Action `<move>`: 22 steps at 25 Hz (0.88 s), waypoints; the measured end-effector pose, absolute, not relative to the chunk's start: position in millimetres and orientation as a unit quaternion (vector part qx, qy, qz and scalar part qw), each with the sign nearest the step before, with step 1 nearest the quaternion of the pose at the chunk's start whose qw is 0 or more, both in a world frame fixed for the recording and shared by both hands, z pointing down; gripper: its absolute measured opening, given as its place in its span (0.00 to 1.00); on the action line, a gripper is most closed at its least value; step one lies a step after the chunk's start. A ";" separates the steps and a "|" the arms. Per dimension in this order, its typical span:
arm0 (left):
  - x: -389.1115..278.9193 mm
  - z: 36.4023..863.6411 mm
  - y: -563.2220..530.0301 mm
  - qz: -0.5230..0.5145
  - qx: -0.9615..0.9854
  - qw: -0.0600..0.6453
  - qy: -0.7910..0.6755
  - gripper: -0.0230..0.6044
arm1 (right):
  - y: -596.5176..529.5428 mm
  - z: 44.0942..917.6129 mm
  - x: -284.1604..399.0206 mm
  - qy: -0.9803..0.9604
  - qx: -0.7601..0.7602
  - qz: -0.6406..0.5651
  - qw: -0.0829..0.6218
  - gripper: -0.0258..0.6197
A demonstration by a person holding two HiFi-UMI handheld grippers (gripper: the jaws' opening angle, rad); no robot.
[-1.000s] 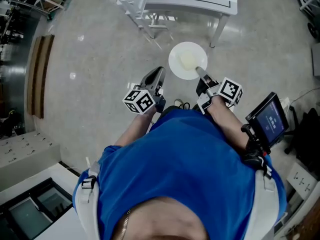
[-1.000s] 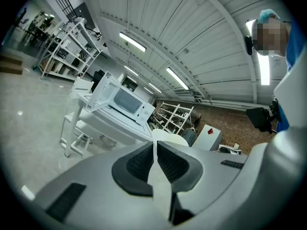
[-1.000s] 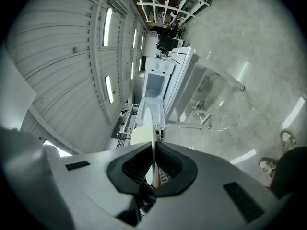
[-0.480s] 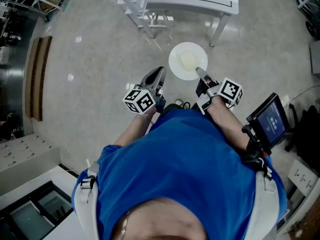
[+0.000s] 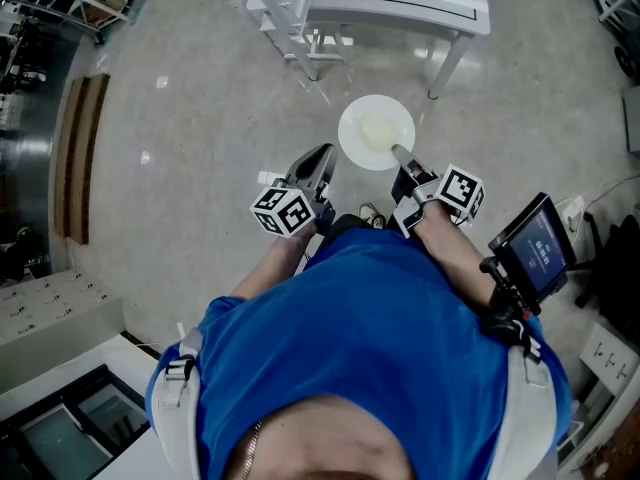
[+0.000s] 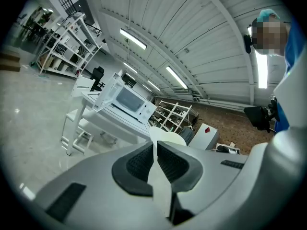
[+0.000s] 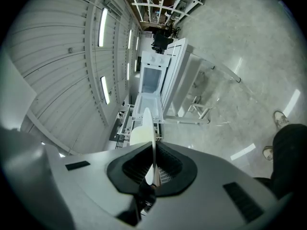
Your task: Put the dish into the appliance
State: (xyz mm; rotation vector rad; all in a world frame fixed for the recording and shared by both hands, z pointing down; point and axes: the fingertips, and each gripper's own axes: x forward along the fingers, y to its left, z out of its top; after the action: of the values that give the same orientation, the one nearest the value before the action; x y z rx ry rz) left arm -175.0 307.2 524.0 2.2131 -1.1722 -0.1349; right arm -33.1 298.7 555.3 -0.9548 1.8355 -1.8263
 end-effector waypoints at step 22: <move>-144.7 505.0 226.4 -0.052 0.830 0.295 -0.471 0.09 | 204.1 540.4 -12.0 0.666 -0.309 -0.653 0.187 0.06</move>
State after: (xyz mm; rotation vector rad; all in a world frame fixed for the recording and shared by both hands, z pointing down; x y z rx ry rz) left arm -144.7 226.4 505.0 2.2090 -1.2536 -0.1378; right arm -12.0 204.1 540.4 -0.8684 1.8745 -1.8373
